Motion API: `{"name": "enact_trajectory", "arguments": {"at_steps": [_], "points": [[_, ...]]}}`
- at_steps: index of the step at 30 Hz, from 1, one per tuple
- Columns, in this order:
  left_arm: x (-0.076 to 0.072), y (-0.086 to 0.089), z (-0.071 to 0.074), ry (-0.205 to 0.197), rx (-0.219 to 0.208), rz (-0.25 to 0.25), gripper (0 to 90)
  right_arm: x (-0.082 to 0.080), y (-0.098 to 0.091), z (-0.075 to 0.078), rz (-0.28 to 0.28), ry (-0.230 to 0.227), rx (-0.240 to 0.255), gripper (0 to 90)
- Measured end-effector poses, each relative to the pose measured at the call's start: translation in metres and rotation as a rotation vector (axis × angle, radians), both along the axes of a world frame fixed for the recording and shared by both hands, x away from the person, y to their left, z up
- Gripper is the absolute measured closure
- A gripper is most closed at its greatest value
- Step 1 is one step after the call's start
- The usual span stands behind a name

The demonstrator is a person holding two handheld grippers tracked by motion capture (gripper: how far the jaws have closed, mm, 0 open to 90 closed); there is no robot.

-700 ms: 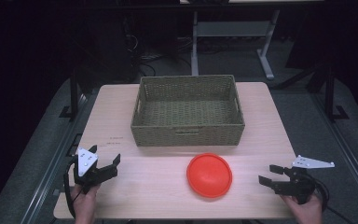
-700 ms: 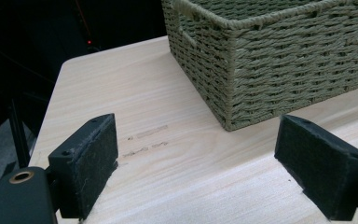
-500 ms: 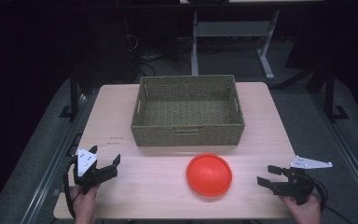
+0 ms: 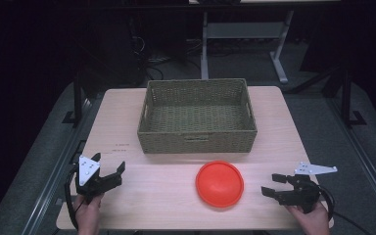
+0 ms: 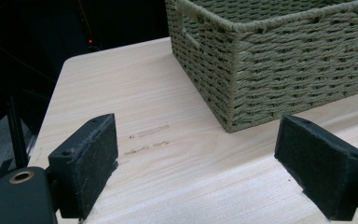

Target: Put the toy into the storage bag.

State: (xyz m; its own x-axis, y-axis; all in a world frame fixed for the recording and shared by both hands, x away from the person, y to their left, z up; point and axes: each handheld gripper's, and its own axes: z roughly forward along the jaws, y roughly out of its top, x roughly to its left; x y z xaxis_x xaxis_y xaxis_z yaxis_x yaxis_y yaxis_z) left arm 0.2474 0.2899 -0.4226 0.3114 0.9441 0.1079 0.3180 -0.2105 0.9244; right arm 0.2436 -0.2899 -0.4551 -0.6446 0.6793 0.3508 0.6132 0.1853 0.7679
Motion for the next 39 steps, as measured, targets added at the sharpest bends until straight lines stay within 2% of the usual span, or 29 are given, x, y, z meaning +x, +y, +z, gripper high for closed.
{"name": "enact_trajectory", "arguments": {"at_steps": [1,5,8,12,13,16,20,21,22,23,24,25,29,33,35,39], "points": [[0.001,-0.001,0.0,0.007,0.01,0.002,12.8,0.0,0.002,0.001,0.007,0.003,0.008,19.1],[0.002,-0.002,-0.001,0.015,0.007,0.002,12.8,0.001,0.005,0.001,0.011,0.001,0.018,19.2],[0.002,-0.003,-0.001,0.008,0.012,-0.009,12.8,0.002,0.006,0.002,0.005,-0.016,0.006,19.7],[0.002,-0.003,-0.001,0.01,0.026,-0.012,12.8,0.004,0.009,0.004,0.016,-0.018,0.031,20.2],[0.002,-0.003,-0.001,0.01,0.03,-0.01,12.8,0.007,0.013,0.004,0.027,-0.026,0.035,20.3],[0.003,-0.003,-0.002,0.011,0.026,-0.012,12.8,0.013,0.02,0.006,0.045,-0.012,0.047,20.2],[0.003,-0.005,-0.002,0.009,0.037,-0.019,12.8,0.021,0.034,0.01,0.078,0.004,0.002,19.7],[0.003,-0.005,-0.002,0.01,0.051,-0.023,12.8,0.024,0.038,0.01,0.084,0.015,-0.015,19.7],[0.003,-0.005,-0.002,0.01,0.051,-0.023,12.8,0.024,0.038,0.01,0.084,0.015,-0.015,19.7],[0.003,-0.006,-0.002,0.012,0.058,-0.025,12.8,0.027,0.043,0.01,0.101,0.019,-0.038,19.8],[0.003,-0.006,-0.002,0.012,0.058,-0.025,12.8,0.027,0.043,0.01,0.101,0.019,-0.038,19.8],[0.004,-0.007,-0.002,0.011,0.061,-0.028,12.8,0.032,0.048,0.008,0.115,0.057,-0.058,20.1],[0.004,-0.008,-0.002,0.013,0.068,-0.032,12.8,0.041,0.056,0.009,0.135,0.092,-0.065,21.2],[0.003,-0.008,-0.002,0.01,0.078,-0.031,12.8,0.051,0.068,0.014,0.167,0.092,-0.093,21.1],[0.004,-0.008,-0.002,0.014,0.07,-0.023,12.8,0.058,0.076,0.017,0.18,0.093,-0.109,21.0],[0.004,-0.007,-0.002,0.012,0.071,-0.019,12.8,0.068,0.085,0.015,0.184,0.127,-0.109,23.0]]}}
